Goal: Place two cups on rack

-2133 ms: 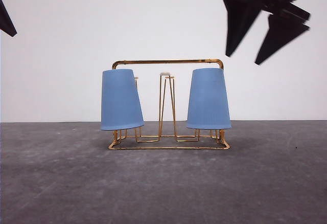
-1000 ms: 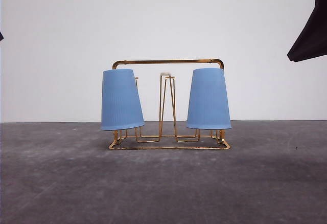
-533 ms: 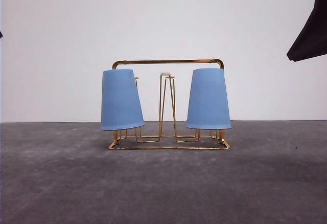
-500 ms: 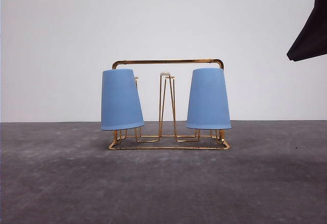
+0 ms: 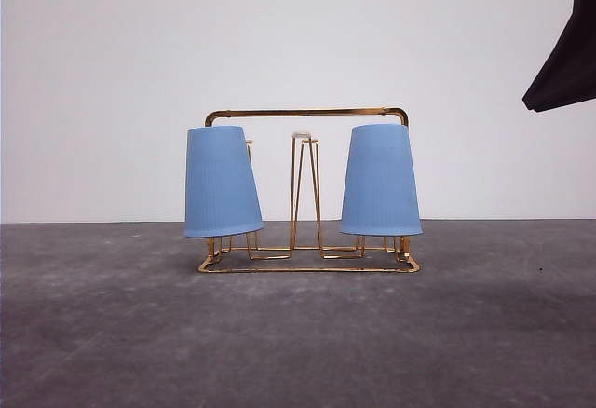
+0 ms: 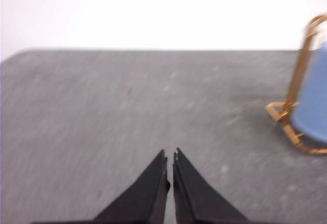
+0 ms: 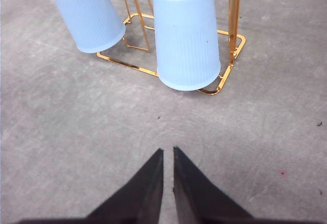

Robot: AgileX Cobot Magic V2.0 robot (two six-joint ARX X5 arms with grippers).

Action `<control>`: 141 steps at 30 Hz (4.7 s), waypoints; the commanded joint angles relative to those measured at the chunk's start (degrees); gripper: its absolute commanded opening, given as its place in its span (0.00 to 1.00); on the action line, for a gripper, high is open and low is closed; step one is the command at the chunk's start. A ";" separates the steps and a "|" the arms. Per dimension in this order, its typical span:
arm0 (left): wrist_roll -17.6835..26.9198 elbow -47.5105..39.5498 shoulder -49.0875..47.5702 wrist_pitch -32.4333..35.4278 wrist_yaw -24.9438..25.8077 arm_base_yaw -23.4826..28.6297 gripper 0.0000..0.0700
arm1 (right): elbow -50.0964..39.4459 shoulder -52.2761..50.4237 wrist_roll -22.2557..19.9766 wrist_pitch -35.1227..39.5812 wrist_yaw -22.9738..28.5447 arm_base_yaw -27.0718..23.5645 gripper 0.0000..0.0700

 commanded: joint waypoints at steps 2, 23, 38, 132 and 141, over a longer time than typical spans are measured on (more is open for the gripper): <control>-1.53 -1.06 -1.82 0.69 -0.14 0.52 0.00 | 0.42 0.11 0.41 0.58 0.02 0.28 0.04; 0.48 -1.77 -2.67 -2.44 -0.02 1.59 0.00 | 0.42 0.12 0.41 3.14 0.02 0.29 0.04; 0.48 -1.77 -2.67 -2.44 -0.02 1.59 0.00 | -5.20 -9.38 -8.08 1.66 4.38 -4.69 0.04; 0.48 -1.77 -2.67 -2.43 -0.02 1.59 0.00 | -27.98 -38.77 -5.81 9.13 9.86 -22.03 0.04; 0.48 -1.77 -2.67 -2.45 -0.02 1.59 0.00 | -27.98 -38.77 -5.82 9.13 9.86 -22.03 0.04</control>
